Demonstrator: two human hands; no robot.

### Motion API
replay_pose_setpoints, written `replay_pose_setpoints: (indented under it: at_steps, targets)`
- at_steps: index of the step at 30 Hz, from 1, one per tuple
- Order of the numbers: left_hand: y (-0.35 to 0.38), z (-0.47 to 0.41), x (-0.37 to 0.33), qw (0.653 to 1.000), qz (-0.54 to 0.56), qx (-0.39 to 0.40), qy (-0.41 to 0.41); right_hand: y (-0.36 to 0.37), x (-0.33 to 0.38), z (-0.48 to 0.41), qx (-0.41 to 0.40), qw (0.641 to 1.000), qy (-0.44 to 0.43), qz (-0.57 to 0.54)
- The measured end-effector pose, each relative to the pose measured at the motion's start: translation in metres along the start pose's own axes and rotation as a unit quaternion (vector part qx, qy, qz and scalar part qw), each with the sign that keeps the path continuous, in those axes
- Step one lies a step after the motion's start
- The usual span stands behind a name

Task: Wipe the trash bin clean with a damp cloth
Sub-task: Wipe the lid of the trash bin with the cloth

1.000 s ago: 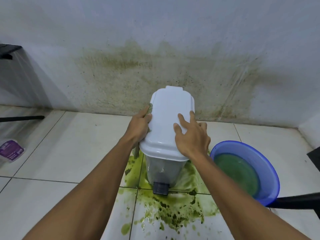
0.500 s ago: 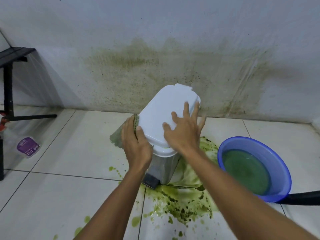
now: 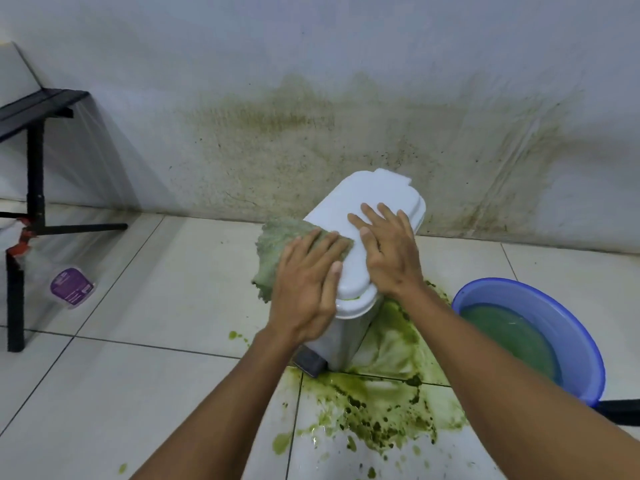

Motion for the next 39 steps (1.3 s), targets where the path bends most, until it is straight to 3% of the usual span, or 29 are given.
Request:
replay_pose_setpoints:
  at_steps: [5, 10, 13, 18, 22, 25, 29, 34, 39]
  targets:
    - [-0.014, -0.026, 0.024, 0.992, -0.004, 0.046, -0.118, 0.014, 0.031, 0.022, -0.045, 0.989, 0.09, 0.105]
    - [-0.018, 0.013, -0.016, 0.993, 0.015, 0.115, -0.036, -0.014, 0.011, 0.003, -0.004, 0.991, 0.028, 0.133]
    - [-0.021, 0.007, -0.008, 0.99, 0.041, 0.119, -0.069, -0.036, -0.01, -0.02, 0.014, 0.999, 0.017, 0.046]
    - [-0.012, -0.029, 0.006, 0.981, -0.084, 0.128, -0.119, -0.031, -0.033, -0.04, 0.128, 0.986, -0.027, 0.104]
    - [-0.005, -0.061, 0.006, 0.972, -0.128, 0.152, -0.127, -0.019, -0.035, -0.036, 0.089, 0.983, 0.033, 0.158]
    - [0.001, -0.054, -0.011, 0.972, -0.144, 0.175, -0.065, -0.019, -0.032, -0.032, 0.048, 0.983, 0.072, 0.162]
    - [-0.004, -0.009, -0.012, 0.993, -0.079, 0.091, 0.005, -0.02, -0.024, -0.026, 0.037, 0.979, 0.108, 0.166]
    - [-0.012, 0.0, 0.009, 0.995, -0.017, -0.033, -0.095, -0.012, -0.003, -0.001, 0.037, 0.966, 0.149, 0.209]
    - [-0.005, 0.0, -0.003, 0.994, -0.111, 0.009, -0.008, -0.045, -0.022, -0.022, 0.119, 0.96, 0.04, 0.249]
Point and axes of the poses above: each hand's wrist, its own z-axis away from the middle knuckle, its own y-axis out of the palm, x = y × z, the point moved 4 cm from there along -z, towards the middle knuckle, and after that the axes turned 7 degrees about -y, right-handed, at the moved point
